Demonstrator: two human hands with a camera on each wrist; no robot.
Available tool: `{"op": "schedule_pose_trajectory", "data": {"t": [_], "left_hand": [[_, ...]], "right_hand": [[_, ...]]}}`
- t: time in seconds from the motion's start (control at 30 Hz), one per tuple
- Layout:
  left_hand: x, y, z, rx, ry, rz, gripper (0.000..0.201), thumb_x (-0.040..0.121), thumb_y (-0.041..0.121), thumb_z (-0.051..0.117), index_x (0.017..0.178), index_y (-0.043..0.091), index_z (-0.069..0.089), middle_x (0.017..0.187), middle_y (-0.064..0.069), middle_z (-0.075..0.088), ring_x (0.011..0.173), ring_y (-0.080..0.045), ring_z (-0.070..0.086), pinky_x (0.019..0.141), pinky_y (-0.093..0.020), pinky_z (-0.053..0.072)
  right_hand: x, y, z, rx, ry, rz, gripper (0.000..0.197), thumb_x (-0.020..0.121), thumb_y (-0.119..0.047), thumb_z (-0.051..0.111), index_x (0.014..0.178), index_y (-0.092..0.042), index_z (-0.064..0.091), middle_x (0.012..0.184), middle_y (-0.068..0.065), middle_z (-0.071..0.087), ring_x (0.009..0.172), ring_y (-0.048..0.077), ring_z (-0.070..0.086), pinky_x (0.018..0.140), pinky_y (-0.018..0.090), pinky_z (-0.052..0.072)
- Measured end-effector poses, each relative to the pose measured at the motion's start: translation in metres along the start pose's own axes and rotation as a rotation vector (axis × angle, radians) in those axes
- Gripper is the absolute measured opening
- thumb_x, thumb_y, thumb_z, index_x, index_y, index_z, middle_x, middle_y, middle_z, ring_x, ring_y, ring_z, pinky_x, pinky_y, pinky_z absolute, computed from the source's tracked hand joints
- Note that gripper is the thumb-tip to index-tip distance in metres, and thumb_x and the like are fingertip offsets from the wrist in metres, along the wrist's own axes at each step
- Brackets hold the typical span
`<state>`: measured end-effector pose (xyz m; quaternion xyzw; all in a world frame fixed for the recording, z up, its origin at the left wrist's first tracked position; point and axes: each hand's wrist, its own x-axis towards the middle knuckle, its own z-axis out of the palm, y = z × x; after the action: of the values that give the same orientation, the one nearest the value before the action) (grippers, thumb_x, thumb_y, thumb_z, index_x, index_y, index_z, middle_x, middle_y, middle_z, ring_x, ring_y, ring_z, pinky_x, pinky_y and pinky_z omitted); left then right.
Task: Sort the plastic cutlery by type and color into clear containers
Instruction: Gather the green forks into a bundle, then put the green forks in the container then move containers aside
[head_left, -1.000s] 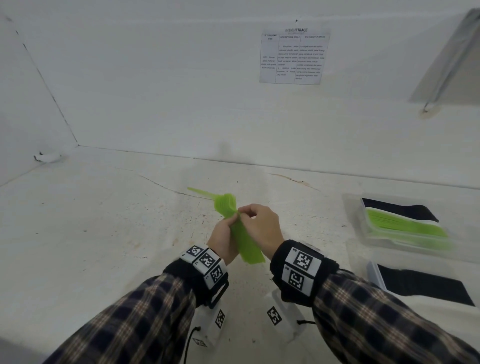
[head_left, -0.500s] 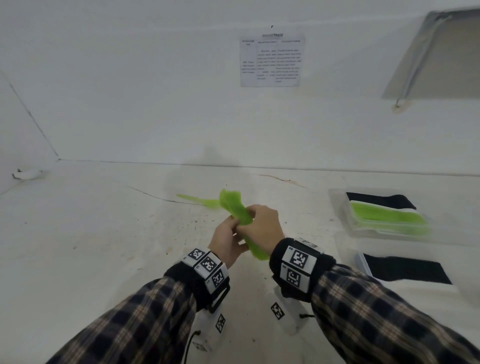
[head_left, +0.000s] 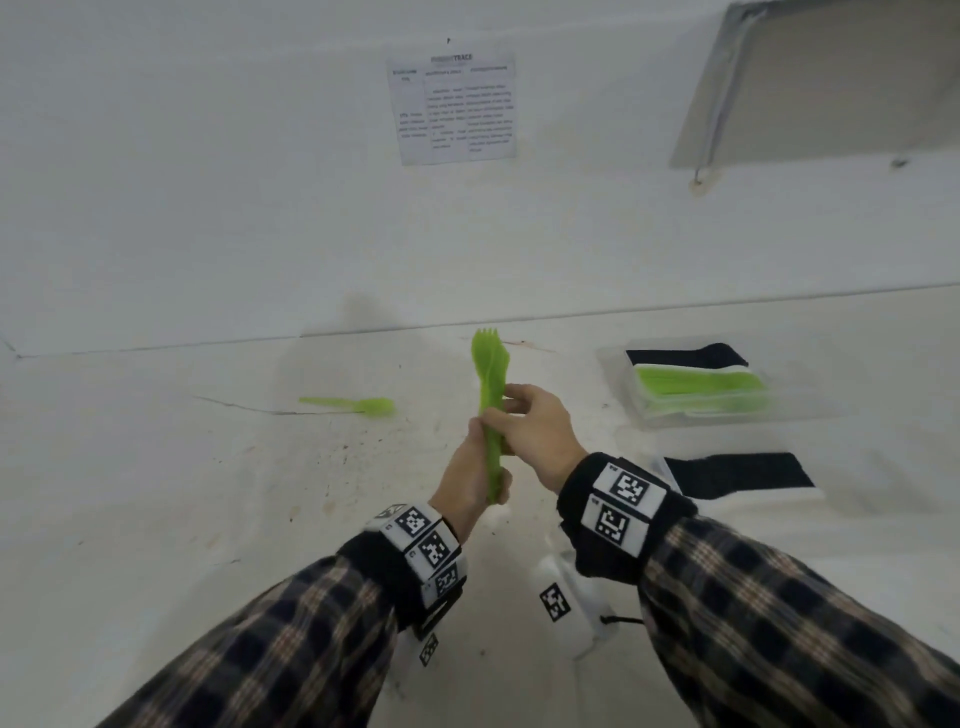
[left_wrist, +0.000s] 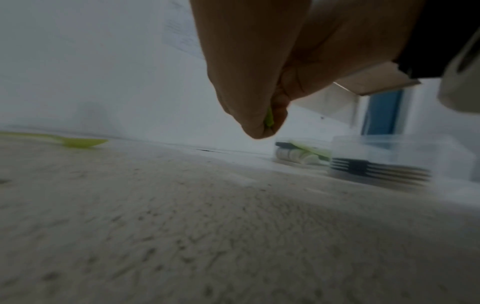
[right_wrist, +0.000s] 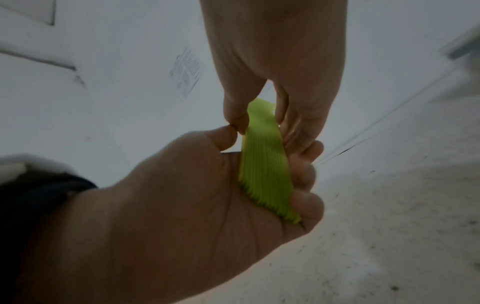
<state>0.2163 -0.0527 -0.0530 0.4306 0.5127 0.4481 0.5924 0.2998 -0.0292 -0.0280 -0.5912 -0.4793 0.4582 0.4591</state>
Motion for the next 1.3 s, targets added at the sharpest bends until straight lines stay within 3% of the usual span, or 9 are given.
{"op": "schedule_pose_trajectory", "data": {"t": [0.07, 0.2, 0.3, 0.43, 0.57, 0.7, 0.93, 1.13, 1.3], "left_hand": [[0.002, -0.004, 0.005, 0.121, 0.025, 0.107, 0.048, 0.103, 0.039, 0.013, 0.117, 0.011, 0.05, 0.076, -0.004, 0.053, 0.045, -0.009, 0.041, 0.041, -0.022, 0.033], [0.004, -0.001, 0.014, 0.238, 0.058, 0.165, 0.037, 0.104, 0.03, 0.022, 0.104, 0.011, 0.054, 0.08, 0.001, 0.052, 0.056, -0.009, 0.04, 0.05, -0.019, 0.033], [0.008, -0.001, 0.024, 0.456, 0.05, 0.264, 0.038, 0.104, 0.03, 0.024, 0.115, 0.011, 0.055, 0.082, 0.007, 0.05, 0.072, -0.01, 0.043, 0.073, -0.025, 0.035], [0.011, 0.009, 0.048, 0.665, 0.002, 0.41, 0.036, 0.103, 0.026, 0.032, 0.13, 0.013, 0.051, 0.102, 0.002, 0.057, 0.094, -0.01, 0.049, 0.083, -0.023, 0.036], [0.015, 0.0, 0.076, 0.881, -0.083, 0.467, 0.037, 0.101, 0.027, 0.036, 0.134, 0.015, 0.048, 0.117, -0.006, 0.06, 0.109, -0.021, 0.054, 0.094, -0.035, 0.041], [0.012, -0.009, 0.103, 1.094, -0.129, 0.452, 0.042, 0.101, 0.031, 0.034, 0.14, 0.018, 0.041, 0.113, -0.009, 0.057, 0.105, -0.025, 0.054, 0.088, -0.033, 0.041], [0.002, -0.012, 0.144, 1.028, -0.098, 0.506, 0.047, 0.093, 0.034, 0.053, 0.134, 0.02, 0.034, 0.119, 0.003, 0.057, 0.101, -0.022, 0.06, 0.093, -0.029, 0.035], [0.002, -0.021, 0.152, 0.85, -0.108, 0.265, 0.131, 0.056, 0.076, 0.063, 0.151, 0.014, -0.002, 0.158, 0.001, 0.008, 0.144, -0.014, 0.014, 0.117, -0.034, 0.014], [-0.002, -0.028, 0.16, 0.735, -0.245, 0.07, 0.137, 0.061, 0.045, 0.081, 0.148, 0.011, -0.019, 0.159, -0.001, -0.003, 0.145, -0.012, 0.007, 0.115, -0.025, 0.013]], "right_hand": [[0.0, 0.002, -0.008, 0.038, 0.002, 0.015, 0.05, 0.078, -0.017, 0.072, 0.123, -0.007, 0.054, 0.104, 0.002, 0.062, 0.097, 0.019, 0.064, 0.085, 0.037, 0.056], [-0.005, -0.004, -0.035, -0.149, 0.076, -0.117, 0.063, 0.078, -0.02, 0.073, 0.132, -0.01, 0.044, 0.122, 0.005, 0.05, 0.102, 0.012, 0.052, 0.08, 0.014, 0.043], [-0.008, -0.013, -0.059, -0.542, 0.26, -0.328, 0.083, 0.072, -0.031, 0.076, 0.14, -0.013, 0.032, 0.141, 0.007, 0.027, 0.128, 0.025, 0.03, 0.102, 0.033, 0.028], [-0.014, -0.021, -0.098, -0.944, 0.309, -0.467, 0.091, 0.075, -0.04, 0.071, 0.148, -0.023, 0.018, 0.152, 0.004, 0.009, 0.137, 0.025, 0.014, 0.106, 0.044, 0.018], [-0.009, -0.017, -0.14, -1.299, -0.031, -0.578, 0.051, 0.09, -0.024, 0.054, 0.139, -0.027, 0.039, 0.155, -0.004, 0.016, 0.143, 0.02, 0.01, 0.109, 0.051, 0.009], [-0.005, -0.012, -0.176, -1.46, -0.342, -0.491, 0.036, 0.092, -0.027, 0.05, 0.128, -0.025, 0.051, 0.133, -0.005, 0.051, 0.129, 0.016, 0.04, 0.109, 0.048, 0.014], [-0.005, -0.003, -0.217, -1.445, -0.335, -0.441, 0.043, 0.084, -0.028, 0.062, 0.125, -0.022, 0.053, 0.122, 0.0, 0.055, 0.12, 0.02, 0.049, 0.102, 0.041, 0.025], [0.003, 0.017, -0.251, -1.358, -0.289, -0.215, 0.041, 0.083, -0.029, 0.064, 0.122, -0.022, 0.055, 0.123, 0.002, 0.056, 0.119, 0.023, 0.049, 0.097, 0.038, 0.032], [0.009, 0.033, -0.265, -1.328, -0.326, -0.133, 0.048, 0.081, -0.029, 0.068, 0.126, -0.019, 0.054, 0.127, 0.003, 0.05, 0.118, 0.024, 0.049, 0.095, 0.037, 0.038]]}}
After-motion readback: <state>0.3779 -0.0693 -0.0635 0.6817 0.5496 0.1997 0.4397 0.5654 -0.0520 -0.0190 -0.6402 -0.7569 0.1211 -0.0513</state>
